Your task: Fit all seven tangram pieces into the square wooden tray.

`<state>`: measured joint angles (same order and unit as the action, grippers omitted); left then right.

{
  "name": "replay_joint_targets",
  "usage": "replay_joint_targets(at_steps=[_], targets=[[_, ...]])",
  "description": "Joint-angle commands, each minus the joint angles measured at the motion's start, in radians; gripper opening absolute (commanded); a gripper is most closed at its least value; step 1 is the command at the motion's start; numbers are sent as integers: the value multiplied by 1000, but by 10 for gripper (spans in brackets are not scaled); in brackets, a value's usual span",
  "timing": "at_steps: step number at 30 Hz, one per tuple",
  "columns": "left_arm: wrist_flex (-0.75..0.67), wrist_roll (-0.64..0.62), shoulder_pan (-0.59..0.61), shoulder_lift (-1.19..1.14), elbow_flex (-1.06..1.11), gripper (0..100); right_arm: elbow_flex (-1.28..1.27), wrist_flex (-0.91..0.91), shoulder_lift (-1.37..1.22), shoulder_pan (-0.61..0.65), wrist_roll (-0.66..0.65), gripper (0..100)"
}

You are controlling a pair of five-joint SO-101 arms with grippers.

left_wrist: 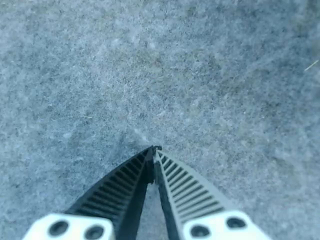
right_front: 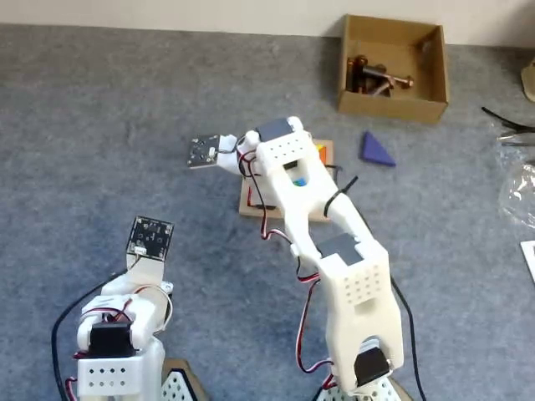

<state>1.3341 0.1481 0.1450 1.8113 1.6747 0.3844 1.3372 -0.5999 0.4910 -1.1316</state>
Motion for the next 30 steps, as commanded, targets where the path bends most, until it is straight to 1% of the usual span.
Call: replay_joint_targets(at_steps=[1, 12, 17, 30], targets=[[5, -9, 13, 4, 21, 6, 8, -8, 77, 12, -17, 113], [5, -9, 13, 4, 21, 6, 8, 21, 76, 30, -9, 117], [5, -9, 13, 4, 21, 6, 8, 35, 76, 38, -9, 178], [5, -9, 13, 4, 21, 6, 8, 27, 76, 27, -9, 178]])
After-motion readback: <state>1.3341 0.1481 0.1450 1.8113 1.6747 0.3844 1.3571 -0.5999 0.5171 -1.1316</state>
